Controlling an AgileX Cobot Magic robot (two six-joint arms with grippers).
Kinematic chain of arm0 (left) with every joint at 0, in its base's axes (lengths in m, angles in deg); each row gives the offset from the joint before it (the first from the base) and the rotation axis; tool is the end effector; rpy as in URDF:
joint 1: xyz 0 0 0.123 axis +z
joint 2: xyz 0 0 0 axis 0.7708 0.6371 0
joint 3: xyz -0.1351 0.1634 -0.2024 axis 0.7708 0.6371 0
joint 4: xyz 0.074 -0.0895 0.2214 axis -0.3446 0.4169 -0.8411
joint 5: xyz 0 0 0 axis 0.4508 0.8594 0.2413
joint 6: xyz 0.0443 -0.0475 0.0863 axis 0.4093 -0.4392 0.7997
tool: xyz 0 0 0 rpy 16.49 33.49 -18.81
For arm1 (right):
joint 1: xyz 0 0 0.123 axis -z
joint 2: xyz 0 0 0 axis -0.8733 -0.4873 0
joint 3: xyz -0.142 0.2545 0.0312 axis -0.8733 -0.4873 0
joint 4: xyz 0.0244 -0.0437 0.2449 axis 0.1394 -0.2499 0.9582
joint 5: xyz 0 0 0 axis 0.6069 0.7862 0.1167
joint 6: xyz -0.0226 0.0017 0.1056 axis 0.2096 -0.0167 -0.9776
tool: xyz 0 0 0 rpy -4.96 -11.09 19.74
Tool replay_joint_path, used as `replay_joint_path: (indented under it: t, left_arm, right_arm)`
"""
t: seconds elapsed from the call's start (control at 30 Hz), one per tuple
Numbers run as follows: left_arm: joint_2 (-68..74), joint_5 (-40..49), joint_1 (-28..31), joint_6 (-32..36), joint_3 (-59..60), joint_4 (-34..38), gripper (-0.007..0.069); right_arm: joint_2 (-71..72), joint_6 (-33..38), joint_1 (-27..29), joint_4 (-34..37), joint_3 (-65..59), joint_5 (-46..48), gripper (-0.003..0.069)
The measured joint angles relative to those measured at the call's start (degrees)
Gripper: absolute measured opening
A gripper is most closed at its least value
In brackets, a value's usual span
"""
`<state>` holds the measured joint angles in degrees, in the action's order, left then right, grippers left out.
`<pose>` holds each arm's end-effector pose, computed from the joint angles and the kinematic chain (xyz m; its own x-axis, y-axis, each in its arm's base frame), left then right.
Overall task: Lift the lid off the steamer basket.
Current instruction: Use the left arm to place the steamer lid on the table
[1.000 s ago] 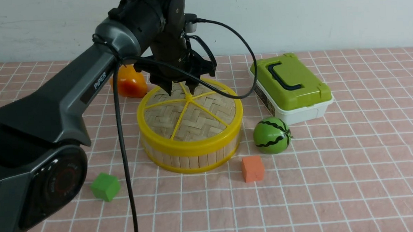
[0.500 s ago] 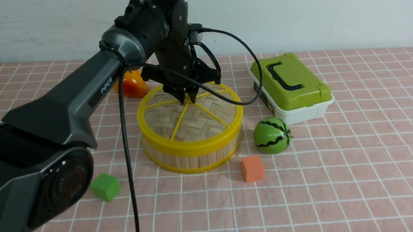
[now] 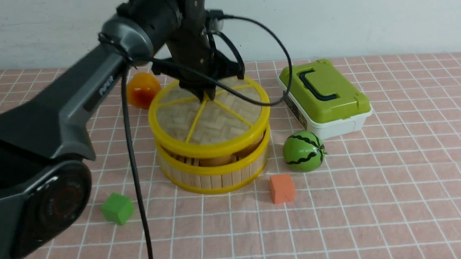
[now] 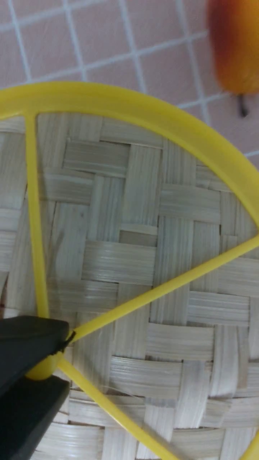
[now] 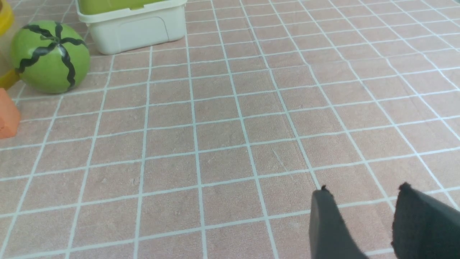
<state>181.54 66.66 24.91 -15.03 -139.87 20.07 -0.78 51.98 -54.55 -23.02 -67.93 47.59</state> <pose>0.4670 -0.2102 0.3192 -0.8108 0.1310 -0.5705 0.1911 0.9805 -0.0465 0.0581 -0.0057 0.1678 -0.2858 0.1456 -0.9472 0.1363 0.9845 0.1102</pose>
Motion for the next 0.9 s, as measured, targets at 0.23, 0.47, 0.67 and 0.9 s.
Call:
replay_joint_path:
  t: [0.23,0.47,0.67,0.9]
  left_arm:
    - [-16.0,0.0,4.3,3.7,-2.2,-10.2,0.0103]
    - [-23.2,0.0,17.7,3.8,8.3,-8.7,0.0103]
    - [-23.4,-7.5,25.9,2.1,30.3,-4.2,0.0103]
    - [-15.1,-20.3,25.4,-1.2,41.2,-2.5,0.0103]
  right_arm:
    - [0.0,0.0,0.0,0.0,0.0,0.0,0.0241]
    - [0.0,0.0,0.0,0.0,0.0,0.0,0.0241]
    - [0.0,0.0,0.0,0.0,0.0,0.0,0.0241]
    - [0.0,0.0,0.0,0.0,0.0,0.0,0.0241]
